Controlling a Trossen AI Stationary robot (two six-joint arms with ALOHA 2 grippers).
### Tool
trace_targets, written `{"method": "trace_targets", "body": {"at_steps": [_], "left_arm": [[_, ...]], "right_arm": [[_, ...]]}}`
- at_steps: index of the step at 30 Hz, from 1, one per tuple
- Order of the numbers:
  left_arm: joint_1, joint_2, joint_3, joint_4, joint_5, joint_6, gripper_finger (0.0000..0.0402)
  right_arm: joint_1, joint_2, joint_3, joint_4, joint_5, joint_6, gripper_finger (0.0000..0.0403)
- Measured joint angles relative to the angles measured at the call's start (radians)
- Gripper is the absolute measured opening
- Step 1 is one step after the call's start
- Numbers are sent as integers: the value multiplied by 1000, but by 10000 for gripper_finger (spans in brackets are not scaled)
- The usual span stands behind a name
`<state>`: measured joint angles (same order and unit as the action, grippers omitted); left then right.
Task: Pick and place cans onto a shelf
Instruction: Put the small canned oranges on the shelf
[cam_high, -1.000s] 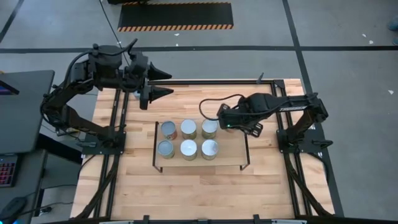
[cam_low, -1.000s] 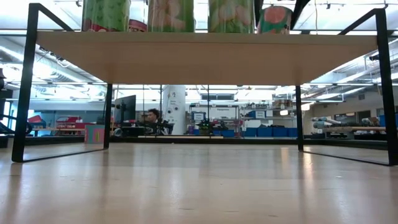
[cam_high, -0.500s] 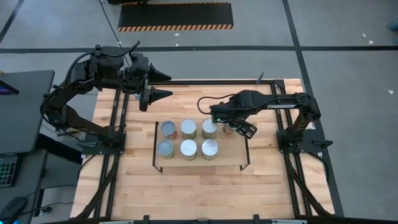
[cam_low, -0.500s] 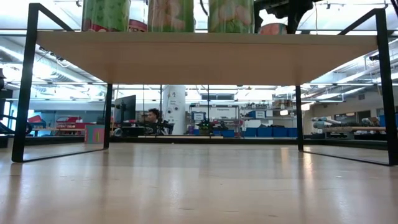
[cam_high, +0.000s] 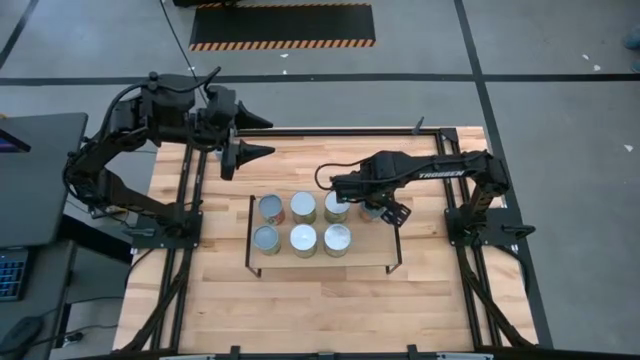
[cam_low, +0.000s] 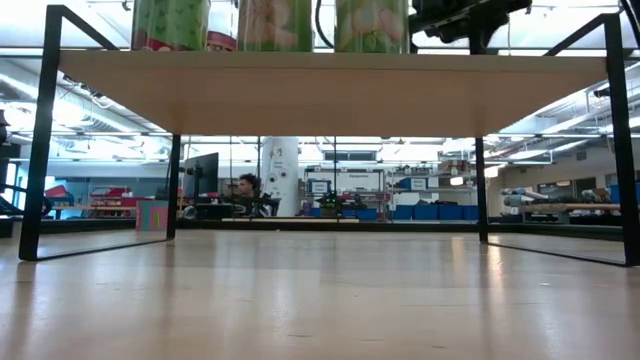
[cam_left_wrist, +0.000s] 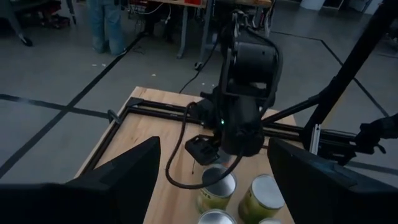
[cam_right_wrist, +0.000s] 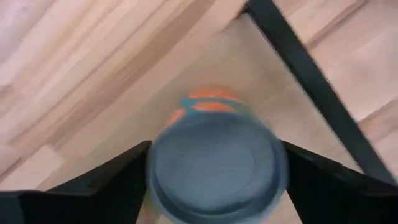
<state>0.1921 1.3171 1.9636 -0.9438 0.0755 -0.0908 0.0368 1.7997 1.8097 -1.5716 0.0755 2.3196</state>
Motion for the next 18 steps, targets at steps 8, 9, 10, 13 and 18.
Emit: {"method": "trace_targets", "body": {"at_steps": [8, 9, 10, 13, 18], "left_arm": [[0, -3, 0, -5, 0, 24, 302], [0, -3, 0, -5, 0, 24, 302], [0, -3, 0, -5, 0, 24, 302], [0, -3, 0, -5, 0, 25, 302], [0, -3, 0, -5, 0, 52, 302]], "right_arm": [[0, -18, 22, -1, -11, -11, 349], [0, -24, 27, 1, -9, -11, 349], [0, -31, 30, 2, -8, -16, 349], [0, -51, 38, 2, 5, -43, 350], [-5, -108, 38, 0, 74, -102, 350]]}}
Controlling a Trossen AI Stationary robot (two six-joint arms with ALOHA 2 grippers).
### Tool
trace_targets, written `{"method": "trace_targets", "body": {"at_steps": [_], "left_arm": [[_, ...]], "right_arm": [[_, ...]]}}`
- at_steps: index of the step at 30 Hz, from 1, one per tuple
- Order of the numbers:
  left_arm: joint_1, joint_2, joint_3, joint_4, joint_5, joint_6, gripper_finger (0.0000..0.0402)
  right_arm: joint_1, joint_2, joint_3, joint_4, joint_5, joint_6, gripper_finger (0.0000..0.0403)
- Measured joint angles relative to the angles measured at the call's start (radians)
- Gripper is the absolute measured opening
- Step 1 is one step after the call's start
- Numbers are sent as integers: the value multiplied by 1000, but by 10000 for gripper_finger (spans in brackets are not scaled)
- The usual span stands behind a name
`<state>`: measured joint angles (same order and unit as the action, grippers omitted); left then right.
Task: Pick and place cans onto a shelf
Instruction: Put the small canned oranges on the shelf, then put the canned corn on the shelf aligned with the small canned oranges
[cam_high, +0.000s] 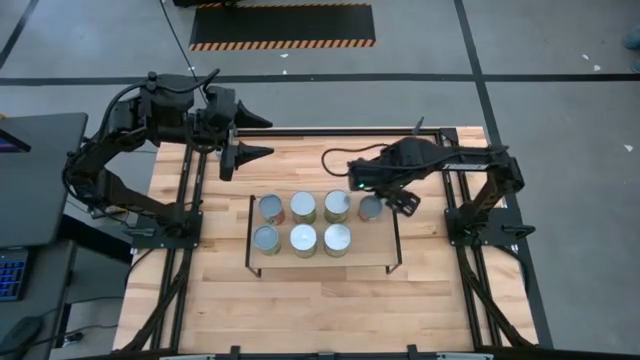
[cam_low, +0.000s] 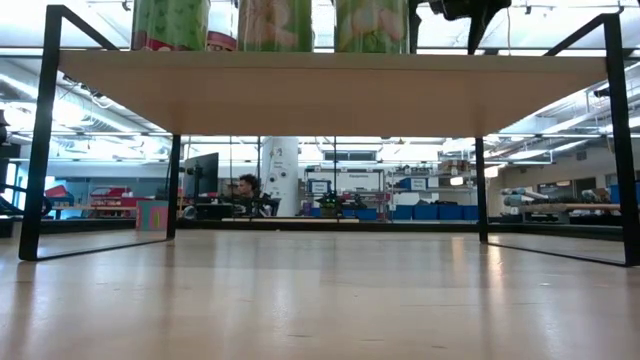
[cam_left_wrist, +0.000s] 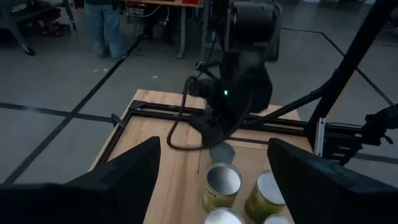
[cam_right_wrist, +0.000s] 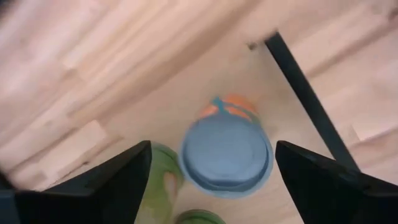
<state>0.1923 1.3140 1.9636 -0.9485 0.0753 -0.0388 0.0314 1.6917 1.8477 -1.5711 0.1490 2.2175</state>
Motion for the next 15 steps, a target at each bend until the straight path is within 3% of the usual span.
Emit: {"method": "trace_targets", "body": {"at_steps": [6, 10, 13, 15], "left_arm": [[27, -2, 0, -1, 0, 28, 301], [73, -8, 1, -16, -3, 34, 294], [105, -4, 1, -32, -32, 29, 289], [112, 9, 1, -30, -102, 44, 283]], "right_arm": [[-38, -75, 0, 6, 202, -195, 350], [-84, -126, 0, 36, 323, -511, 350], [-123, -160, 0, 77, 348, -784, 350], [-148, -178, 0, 98, 341, -942, 350]]}}
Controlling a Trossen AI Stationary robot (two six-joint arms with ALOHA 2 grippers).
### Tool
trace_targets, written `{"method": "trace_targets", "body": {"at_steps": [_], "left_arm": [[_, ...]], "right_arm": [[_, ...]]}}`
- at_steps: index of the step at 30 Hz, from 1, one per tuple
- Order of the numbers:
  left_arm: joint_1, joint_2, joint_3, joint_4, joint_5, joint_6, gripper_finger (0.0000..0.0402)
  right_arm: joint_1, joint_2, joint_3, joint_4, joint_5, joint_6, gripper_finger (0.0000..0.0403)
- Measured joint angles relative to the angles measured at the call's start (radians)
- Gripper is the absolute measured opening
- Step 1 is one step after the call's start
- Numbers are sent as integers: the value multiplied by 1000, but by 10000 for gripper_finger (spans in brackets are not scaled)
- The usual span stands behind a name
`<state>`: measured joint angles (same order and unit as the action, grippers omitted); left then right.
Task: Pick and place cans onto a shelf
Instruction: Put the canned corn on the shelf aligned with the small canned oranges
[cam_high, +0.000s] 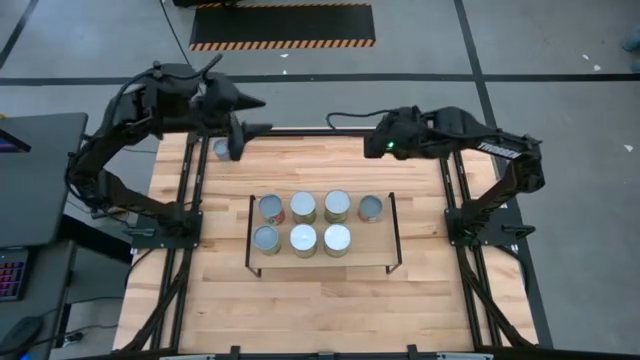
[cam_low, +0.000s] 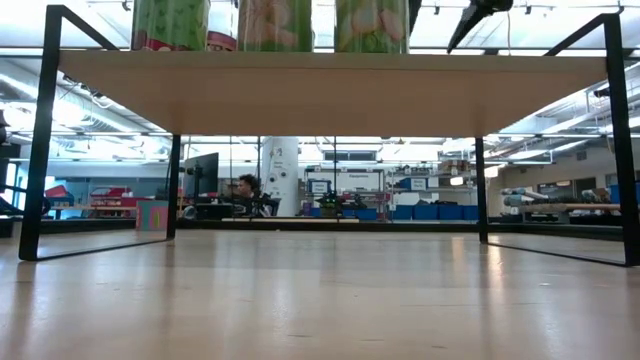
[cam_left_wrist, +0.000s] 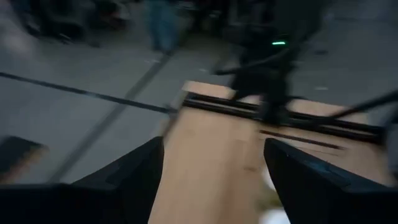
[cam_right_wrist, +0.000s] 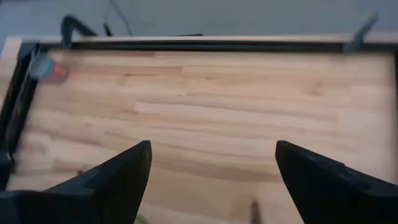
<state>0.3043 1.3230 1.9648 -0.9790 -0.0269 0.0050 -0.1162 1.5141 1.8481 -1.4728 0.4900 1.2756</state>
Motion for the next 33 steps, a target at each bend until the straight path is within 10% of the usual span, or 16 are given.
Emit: {"method": "trace_targets", "body": {"at_steps": [21, 33], "left_arm": [[502, 138, -87, -122, -86, -231, 269], [541, 136, -294, -126, -161, -490, 317]], "right_arm": [[-238, -156, 0, 142, -61, -814, 350], [-281, -160, 0, 175, -222, -1051, 350]]}}
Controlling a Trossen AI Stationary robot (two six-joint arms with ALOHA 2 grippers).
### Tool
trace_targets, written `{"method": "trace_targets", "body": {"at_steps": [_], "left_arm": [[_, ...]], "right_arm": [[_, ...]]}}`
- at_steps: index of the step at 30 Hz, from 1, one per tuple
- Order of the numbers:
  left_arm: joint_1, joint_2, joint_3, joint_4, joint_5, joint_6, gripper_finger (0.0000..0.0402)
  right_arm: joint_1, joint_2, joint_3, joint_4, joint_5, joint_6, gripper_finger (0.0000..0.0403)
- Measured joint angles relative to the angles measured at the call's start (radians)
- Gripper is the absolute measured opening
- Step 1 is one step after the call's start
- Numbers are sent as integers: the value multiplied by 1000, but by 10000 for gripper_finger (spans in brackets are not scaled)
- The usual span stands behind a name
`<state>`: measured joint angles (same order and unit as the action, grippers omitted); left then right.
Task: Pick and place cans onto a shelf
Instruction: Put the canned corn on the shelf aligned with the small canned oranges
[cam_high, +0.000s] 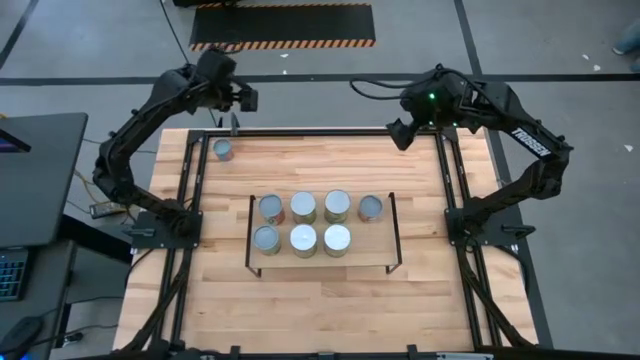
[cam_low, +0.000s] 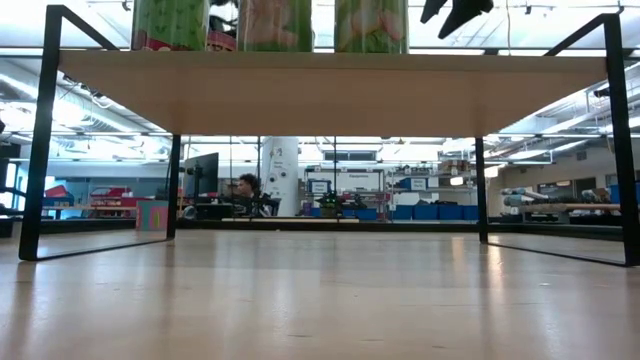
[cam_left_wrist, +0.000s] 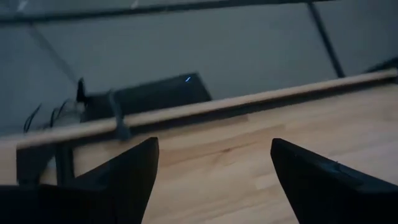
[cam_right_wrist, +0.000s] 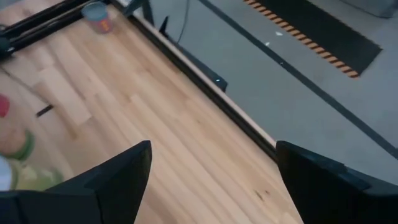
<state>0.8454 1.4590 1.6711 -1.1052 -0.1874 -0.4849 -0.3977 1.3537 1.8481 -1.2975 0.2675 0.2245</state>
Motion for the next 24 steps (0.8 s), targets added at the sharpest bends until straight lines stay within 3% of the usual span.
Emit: {"method": "trace_targets", "body": {"at_steps": [9, 14, 24], "left_arm": [[13, 0, -193, -57, -126, -179, 318], [45, 0, -336, -18, -139, -246, 318], [159, 0, -573, 220, -151, -295, 318]], "right_arm": [[5, 0, 0, -12, -62, -40, 350], [5, 0, 0, 3, -62, -29, 350], [2, 8, 0, 23, -61, 45, 350]]}}
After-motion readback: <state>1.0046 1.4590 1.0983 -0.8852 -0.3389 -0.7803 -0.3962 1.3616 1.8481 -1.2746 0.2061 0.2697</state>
